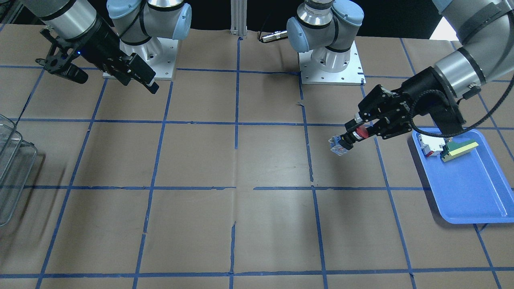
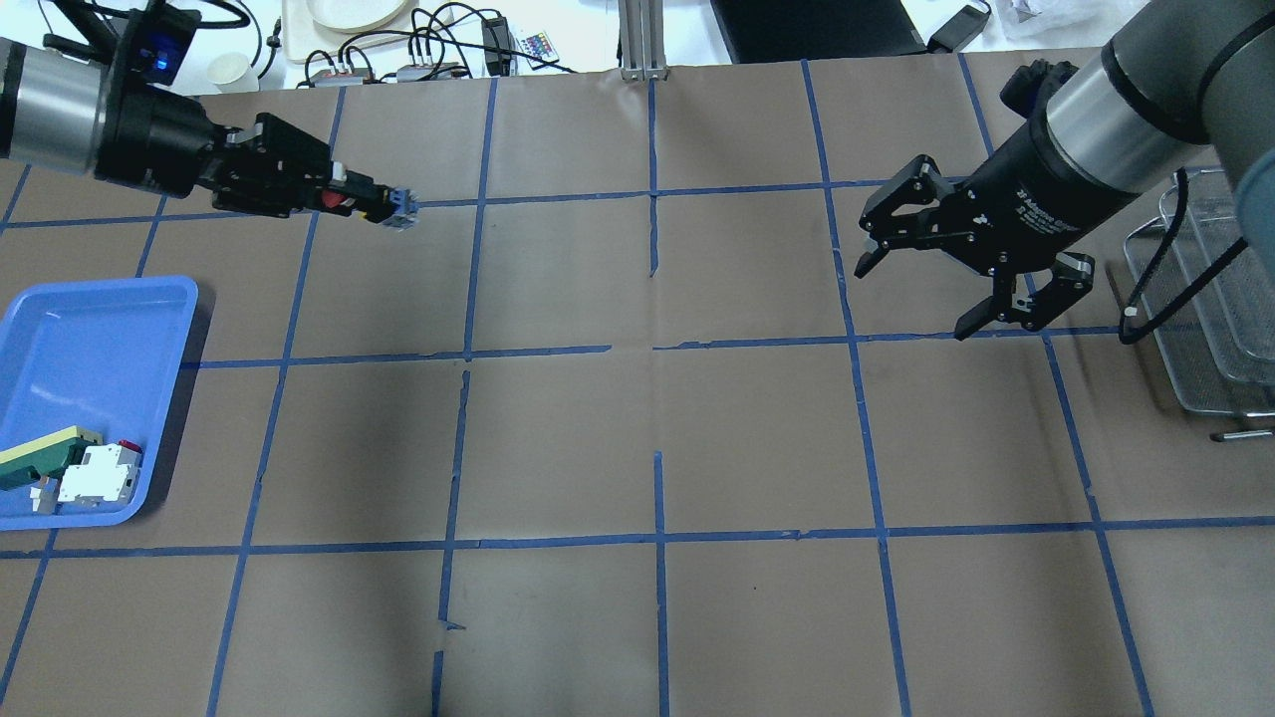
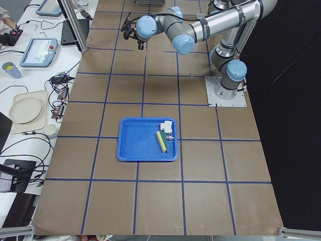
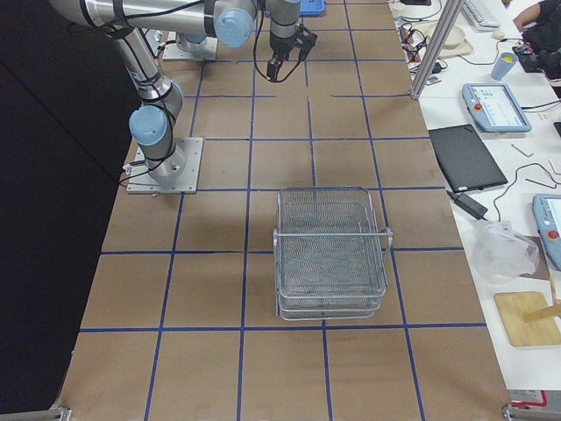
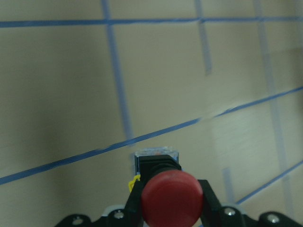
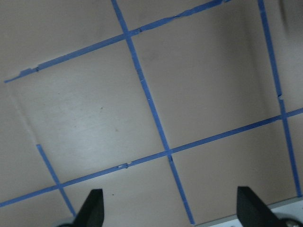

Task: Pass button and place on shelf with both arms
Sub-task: 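Lift the button with the left gripper toward the table center while the right gripper approaches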

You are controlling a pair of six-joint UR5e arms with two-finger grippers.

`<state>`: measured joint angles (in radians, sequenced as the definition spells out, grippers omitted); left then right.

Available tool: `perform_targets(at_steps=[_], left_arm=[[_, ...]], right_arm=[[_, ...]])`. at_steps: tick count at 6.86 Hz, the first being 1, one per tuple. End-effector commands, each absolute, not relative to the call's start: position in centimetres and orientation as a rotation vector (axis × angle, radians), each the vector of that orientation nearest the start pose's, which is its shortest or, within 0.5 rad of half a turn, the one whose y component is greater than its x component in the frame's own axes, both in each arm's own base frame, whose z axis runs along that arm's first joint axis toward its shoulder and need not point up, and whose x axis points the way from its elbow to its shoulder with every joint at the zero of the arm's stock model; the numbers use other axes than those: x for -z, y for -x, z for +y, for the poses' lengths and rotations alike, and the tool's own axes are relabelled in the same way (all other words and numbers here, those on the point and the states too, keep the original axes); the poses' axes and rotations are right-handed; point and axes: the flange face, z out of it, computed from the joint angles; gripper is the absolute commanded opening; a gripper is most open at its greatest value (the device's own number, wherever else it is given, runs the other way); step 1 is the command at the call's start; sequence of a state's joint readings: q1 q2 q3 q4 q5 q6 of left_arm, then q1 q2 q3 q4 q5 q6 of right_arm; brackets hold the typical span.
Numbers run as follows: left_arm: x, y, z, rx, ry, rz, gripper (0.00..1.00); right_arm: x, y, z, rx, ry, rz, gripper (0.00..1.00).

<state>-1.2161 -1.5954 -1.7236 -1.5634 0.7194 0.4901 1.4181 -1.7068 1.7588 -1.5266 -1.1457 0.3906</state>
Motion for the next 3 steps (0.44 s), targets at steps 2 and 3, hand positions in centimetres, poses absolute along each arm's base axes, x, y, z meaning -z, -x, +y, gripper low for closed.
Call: perform_targets(at_steps=[2,3], left_arm=[[-40.3,9.0,-52.0,-0.136,-0.166,-1.907,0.07],[-40.0,11.7,-50.4,-0.102,-0.152,-1.871,0.07]], right_arm=[[-45.3,-9.5,-48.1,-0.459,-1.125,2.050,1.00],[-45.0,-9.4,-49.3,-0.580,-1.232,1.834,1.00]])
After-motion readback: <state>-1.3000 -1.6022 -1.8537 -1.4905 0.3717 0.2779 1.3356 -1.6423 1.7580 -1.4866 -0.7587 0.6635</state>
